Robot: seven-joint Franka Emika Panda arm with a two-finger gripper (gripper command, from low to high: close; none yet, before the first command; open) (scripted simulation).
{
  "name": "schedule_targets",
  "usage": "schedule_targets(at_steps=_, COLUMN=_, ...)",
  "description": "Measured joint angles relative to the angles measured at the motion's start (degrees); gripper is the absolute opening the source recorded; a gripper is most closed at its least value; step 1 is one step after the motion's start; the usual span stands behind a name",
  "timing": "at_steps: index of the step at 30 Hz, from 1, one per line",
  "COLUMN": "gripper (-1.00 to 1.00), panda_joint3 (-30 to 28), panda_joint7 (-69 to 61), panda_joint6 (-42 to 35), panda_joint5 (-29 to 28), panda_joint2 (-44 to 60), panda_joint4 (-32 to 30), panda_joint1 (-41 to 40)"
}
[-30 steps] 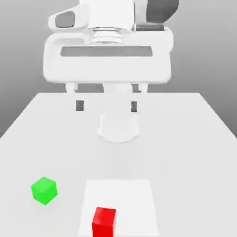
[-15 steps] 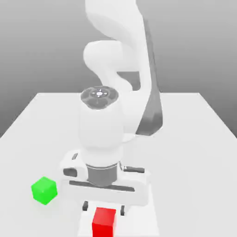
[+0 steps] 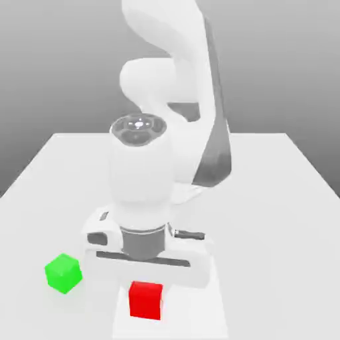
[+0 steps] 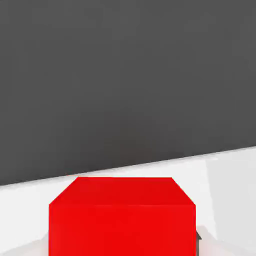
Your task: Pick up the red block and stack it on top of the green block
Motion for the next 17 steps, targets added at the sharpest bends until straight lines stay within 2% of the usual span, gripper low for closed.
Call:
schedule_targets(at_steps=8, gripper=-1.0, panda_joint3=-7.4, panda_joint7=-18.7, panda_joint6=-1.4, panda_joint5=-1.2, panda_joint2=-9.8, panda_joint4=-8.4, panda_joint1=-13.7)
schedule_targets(at_steps=10, gripper=-1.0, panda_joint3=-6.2, panda_joint7=-21.0, panda_joint6=1.1, panda_joint5=-0.3, panda_joint2=-7.8, panda_joint4=-9.0, panda_joint1=-18.0)
schedule_targets(at_steps=13, gripper=-1.0, panda_joint3=-4.1, panda_joint7=-23.1, panda_joint6=6.6, panda_joint5=1.8, panda_joint2=-2.2, panda_joint4=-9.0, panda_joint1=-16.6)
schedule_targets(at_steps=14, gripper=1.0, panda_joint3=-3.6, panda_joint7=-23.7, panda_joint6=8.3, panda_joint5=2.6, panda_joint2=-0.4, panda_joint4=-8.9, panda_joint1=-16.8)
schedule_targets(at_steps=17, gripper=1.0, panda_joint3=-3.6, panda_joint7=-23.7, panda_joint6=8.3, panda_joint5=2.6, panda_joint2=-0.4, panda_joint4=-8.9, panda_joint1=-16.8)
